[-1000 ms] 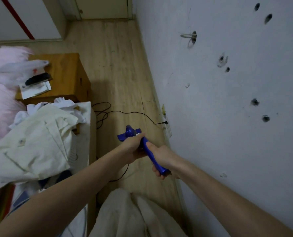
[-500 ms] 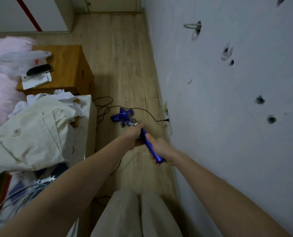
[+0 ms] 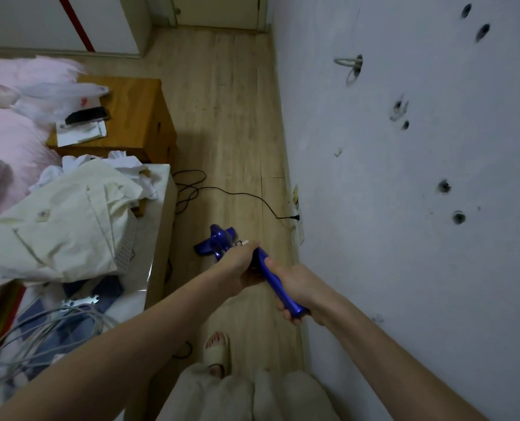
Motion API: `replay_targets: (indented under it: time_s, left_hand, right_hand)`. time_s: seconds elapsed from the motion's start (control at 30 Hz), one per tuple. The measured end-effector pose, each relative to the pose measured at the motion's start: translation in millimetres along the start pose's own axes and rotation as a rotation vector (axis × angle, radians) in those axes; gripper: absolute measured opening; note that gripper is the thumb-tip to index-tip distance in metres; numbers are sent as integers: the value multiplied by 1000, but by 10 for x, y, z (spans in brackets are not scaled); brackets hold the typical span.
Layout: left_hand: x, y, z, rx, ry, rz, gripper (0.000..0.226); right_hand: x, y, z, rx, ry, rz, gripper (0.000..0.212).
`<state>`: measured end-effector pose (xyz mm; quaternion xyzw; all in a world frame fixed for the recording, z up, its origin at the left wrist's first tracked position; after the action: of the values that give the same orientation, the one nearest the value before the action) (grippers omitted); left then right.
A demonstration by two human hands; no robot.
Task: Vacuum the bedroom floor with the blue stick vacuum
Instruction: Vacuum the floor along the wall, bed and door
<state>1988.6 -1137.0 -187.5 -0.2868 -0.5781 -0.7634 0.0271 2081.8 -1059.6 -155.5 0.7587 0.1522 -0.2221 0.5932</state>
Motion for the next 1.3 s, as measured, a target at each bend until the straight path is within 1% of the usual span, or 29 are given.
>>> replay_targets:
  time_s: [0.03, 0.13, 0.2, 0.37, 0.5, 0.6, 0.73, 0.83, 0.9, 0.97, 1.03, 1.2, 1.3]
  left_hand:
    - [-13, -24, -36, -3, -1, 1, 18]
    - [-47, -109, -175, -2, -12, -7, 23]
    - [-46, -188, -303, 12, -25, -11, 18]
    - [151, -397, -613, 57, -31, -5, 16]
    - [432, -496, -740, 15, -23, -17, 19]
    - [572, -510, -724, -42, -2, -38, 23]
    - [720, -519, -717, -126, 19, -49, 33]
    - [802, -579, -798, -103, -12, -25, 33]
    - [832, -634, -873, -76, -26, -12, 34]
    - [862, -675, -936, -72, -24, 4, 32]
    - [927, -703, -980, -84, -5, 21, 29]
    - [1213, -747, -997, -62, 44, 69, 14]
    - [1299, -717, -920, -73, 41, 85, 15]
  right_hand:
    - [35, -39, 59, 1, -16, -11, 61]
    - [117, -227, 254, -18, -31, -48, 58]
    - [130, -376, 392, -23, -14, -48, 56]
    - [-49, -717, 681, -31, -1, -41, 52]
    - [-348, -800, 706, -11, -16, -47, 55]
    - [-525, -713, 592, 19, -7, -27, 57]
    - [-777, -616, 462, -17, -22, -7, 54]
    - [-883, -652, 557, -27, -76, -7, 55]
    - [-858, -729, 691, -31, -173, 23, 55]
    - [-817, -807, 806, -34, -291, 71, 54]
    - [-859, -850, 845, -14, -322, 74, 54]
    - [-1227, -767, 729, 18, -235, -36, 47]
    - [-1338, -649, 596, 36, -205, -45, 45]
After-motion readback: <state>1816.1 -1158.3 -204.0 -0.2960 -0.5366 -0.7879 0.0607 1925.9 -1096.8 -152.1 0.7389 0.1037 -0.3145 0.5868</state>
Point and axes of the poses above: each hand's wrist, its own y-axis away from the middle knuckle, its own z-axis out of the palm, x = y × z, the point moved 6 cm from there along -y, towards the middle knuckle, and after that the axes turned 2 degrees about -y, right-handed, at the moved point
